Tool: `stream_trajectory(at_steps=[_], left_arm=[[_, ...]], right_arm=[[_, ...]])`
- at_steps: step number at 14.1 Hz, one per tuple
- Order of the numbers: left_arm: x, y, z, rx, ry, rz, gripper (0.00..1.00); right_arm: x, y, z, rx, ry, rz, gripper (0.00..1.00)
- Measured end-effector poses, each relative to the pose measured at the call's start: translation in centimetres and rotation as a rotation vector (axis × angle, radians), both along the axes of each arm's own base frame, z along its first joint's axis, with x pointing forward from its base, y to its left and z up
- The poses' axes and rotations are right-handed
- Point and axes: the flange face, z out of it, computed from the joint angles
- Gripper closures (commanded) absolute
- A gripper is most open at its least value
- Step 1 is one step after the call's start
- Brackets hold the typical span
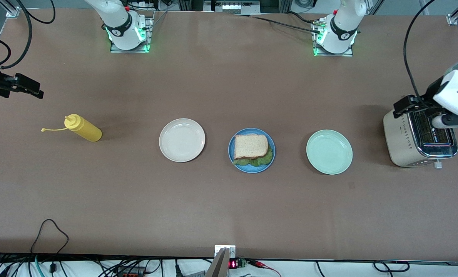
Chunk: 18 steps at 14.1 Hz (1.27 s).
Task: Make sandwich in blue plate with both arms
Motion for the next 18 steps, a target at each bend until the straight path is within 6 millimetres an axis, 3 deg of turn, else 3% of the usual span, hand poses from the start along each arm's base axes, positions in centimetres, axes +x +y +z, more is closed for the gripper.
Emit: stream_trajectory(at_steps=[11,14,16,18], left_arm=[[0.2,0.2,1.5,0.000,-0.041,0.001,0.00],[0.2,2.0,1.6,0.003,-0.041,0.031,0.00],[-0.4,3.0,2.4,0.006,-0.047,0.044,0.00],[-1.7,2.8,3.7,0.010,-0.061,0.043,0.00]], right_arm=[[0.0,-0.3,0.0,0.000,-0.002,-0.005,0.00],[0.0,-0.3,0.0,0.000,-0.002,-0.005,0.00],[0.0,-0.3,0.0,0.000,-0.001,-0.005,0.00],[0.0,-0.3,0.0,0.000,-0.001,-0.005,0.00]])
